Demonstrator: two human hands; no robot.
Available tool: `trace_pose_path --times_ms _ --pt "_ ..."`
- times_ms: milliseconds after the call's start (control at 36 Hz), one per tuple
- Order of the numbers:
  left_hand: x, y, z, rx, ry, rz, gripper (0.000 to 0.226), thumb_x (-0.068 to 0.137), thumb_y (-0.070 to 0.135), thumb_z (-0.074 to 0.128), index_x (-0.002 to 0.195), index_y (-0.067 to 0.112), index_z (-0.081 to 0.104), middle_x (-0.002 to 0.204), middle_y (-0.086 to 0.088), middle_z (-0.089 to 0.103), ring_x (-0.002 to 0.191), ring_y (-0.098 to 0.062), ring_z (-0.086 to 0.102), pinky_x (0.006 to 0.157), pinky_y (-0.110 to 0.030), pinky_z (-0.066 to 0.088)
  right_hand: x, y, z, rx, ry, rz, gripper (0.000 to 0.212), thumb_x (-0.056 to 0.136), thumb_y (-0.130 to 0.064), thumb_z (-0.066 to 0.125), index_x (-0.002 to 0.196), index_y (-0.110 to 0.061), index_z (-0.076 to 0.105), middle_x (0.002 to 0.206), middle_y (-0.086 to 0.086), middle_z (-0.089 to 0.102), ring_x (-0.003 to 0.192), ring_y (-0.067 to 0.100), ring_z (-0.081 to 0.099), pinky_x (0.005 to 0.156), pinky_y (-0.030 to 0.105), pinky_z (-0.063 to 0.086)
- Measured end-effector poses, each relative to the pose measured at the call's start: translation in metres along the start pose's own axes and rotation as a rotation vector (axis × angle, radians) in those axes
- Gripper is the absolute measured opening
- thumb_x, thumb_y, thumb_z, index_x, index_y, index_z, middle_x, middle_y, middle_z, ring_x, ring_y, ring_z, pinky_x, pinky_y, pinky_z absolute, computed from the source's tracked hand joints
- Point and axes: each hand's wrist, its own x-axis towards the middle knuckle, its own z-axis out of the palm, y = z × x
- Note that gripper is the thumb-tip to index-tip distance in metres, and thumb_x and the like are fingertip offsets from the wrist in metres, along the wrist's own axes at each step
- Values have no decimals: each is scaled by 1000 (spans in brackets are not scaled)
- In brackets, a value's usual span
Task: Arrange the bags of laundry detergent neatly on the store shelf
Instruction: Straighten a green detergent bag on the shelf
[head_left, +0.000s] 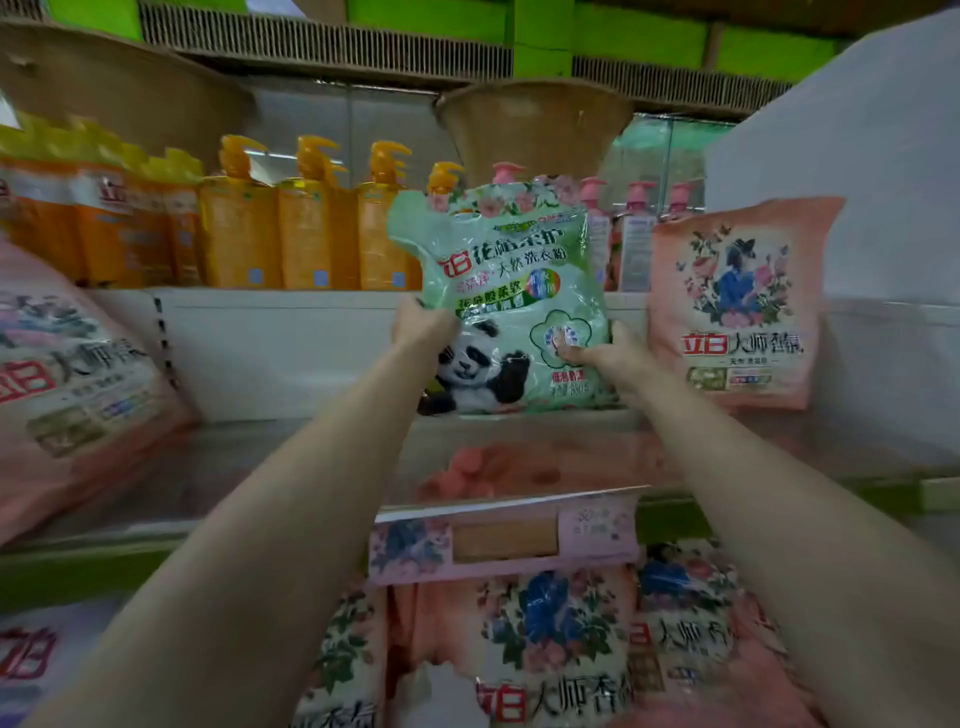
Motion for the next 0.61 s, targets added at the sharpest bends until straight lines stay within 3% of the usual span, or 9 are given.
trace_pose_path --times_ms 56,111,167,222,278,361,444,556,611 --pt "3 -6 16 -24 -20 -50 36 87 3 62 119 4 46 98 -6 55 79 -16 54 66 -27 47 14 16 -13 -24 2 28 73 58 -21 89 116 -6 48 116 15 63 108 33 61 95 54 48" --pt "4 -11 29 -36 -17 -82 38 85 3 64 119 2 48 105 -9 56 85 -20 53 69 -29 46 16 20 -21 -46 6 63 63 66 -7 83 116 -4 46 120 19 61 112 35 59 91 48 52" --pt "3 -15 40 -62 -8 -105 36 82 3 67 115 3 50 107 -13 59 86 -23 55 69 -31 48 20 21 -25 -39 25 87 58 74 10 71 124 4 42 129 23 54 118 37 53 67 31 57" --pt "5 -18 51 -84 -13 -129 31 80 3 70 104 8 50 109 -16 62 87 -26 58 74 -34 50 27 26 -30 16 50 122 55 82 22 54 131 8 35 138 22 43 124 40 45 42 18 50" --pt "10 -21 61 -94 -9 -129 30 79 4 71 97 10 48 107 -16 63 89 -27 60 80 -35 51 33 32 -35 -3 66 123 54 83 25 49 131 8 33 139 23 42 124 40 44 35 11 44" --pt "15 -25 71 -100 -6 -139 29 78 6 73 91 11 48 107 -16 64 96 -30 63 89 -42 54 43 43 -41 -77 71 142 49 85 20 52 129 3 39 133 20 48 115 33 51 42 9 46" --pt "19 -30 77 -51 19 -123 33 79 9 74 101 10 50 112 -15 62 99 -30 62 90 -42 53 50 48 -44 -186 76 141 51 81 4 67 126 -5 43 128 15 57 119 32 53 85 30 51" --pt "24 -31 84 133 16 -80 49 85 16 69 124 5 43 124 -14 55 110 -30 57 86 -34 49 52 48 -45 -359 57 102 56 80 -11 73 127 -5 43 130 11 57 115 30 56 80 33 48" --pt "24 -28 86 228 -3 -74 54 86 19 67 129 3 39 127 -16 53 113 -31 56 86 -33 48 52 46 -45 -477 32 103 63 83 -20 71 134 -5 36 138 12 50 118 30 53 86 35 47"
